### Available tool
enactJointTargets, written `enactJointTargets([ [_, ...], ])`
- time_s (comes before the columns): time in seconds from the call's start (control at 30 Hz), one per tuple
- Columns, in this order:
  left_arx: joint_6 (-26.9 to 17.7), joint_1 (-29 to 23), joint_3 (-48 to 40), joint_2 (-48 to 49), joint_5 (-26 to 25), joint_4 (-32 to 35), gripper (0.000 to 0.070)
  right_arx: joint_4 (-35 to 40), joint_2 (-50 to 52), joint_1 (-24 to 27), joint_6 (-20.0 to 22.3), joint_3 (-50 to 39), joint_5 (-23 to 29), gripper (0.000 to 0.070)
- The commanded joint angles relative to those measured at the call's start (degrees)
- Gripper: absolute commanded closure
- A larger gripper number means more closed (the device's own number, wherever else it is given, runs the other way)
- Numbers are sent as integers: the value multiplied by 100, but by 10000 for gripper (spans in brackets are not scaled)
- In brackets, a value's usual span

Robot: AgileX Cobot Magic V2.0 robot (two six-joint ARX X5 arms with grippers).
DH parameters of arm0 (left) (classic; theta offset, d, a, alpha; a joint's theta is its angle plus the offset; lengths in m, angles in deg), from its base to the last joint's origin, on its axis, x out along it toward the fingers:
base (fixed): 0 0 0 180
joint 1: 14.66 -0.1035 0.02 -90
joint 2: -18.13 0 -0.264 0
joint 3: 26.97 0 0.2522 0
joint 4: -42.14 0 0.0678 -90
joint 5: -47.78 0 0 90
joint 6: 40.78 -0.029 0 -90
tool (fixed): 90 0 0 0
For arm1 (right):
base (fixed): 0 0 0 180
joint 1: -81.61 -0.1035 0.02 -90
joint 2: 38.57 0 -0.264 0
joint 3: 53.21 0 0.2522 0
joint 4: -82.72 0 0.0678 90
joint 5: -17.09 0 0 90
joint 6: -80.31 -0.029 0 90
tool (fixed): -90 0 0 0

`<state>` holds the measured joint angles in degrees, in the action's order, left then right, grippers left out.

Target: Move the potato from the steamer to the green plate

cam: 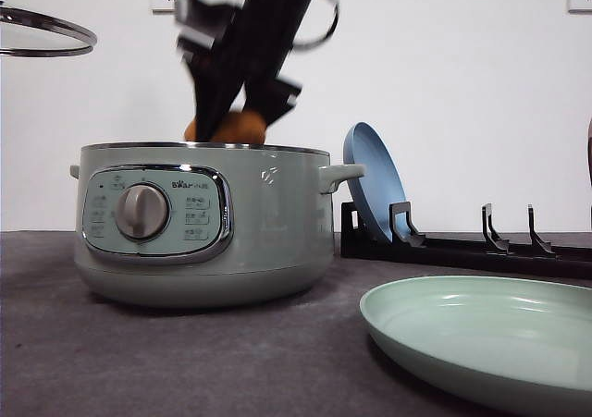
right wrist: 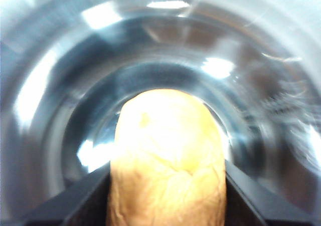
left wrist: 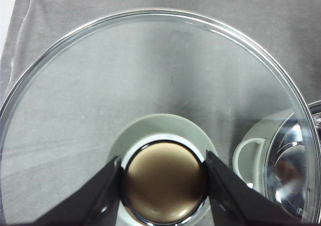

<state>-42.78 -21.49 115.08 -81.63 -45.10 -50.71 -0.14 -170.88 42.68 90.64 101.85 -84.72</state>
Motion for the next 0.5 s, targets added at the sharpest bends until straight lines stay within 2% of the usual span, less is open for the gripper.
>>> enactJointTargets([
  [0.0, 33, -7, 240, 46, -13, 192, 700, -403, 82, -29, -136, 321, -15, 452],
  [0.27, 57, -7, 236, 47, -13, 187, 700, -1195, 1168, 106, -299, 184, -11, 451],
  [0.47, 57, -7, 236, 47, -13, 186, 700, -1200, 2485, 307, -344, -962, 75, 452],
])
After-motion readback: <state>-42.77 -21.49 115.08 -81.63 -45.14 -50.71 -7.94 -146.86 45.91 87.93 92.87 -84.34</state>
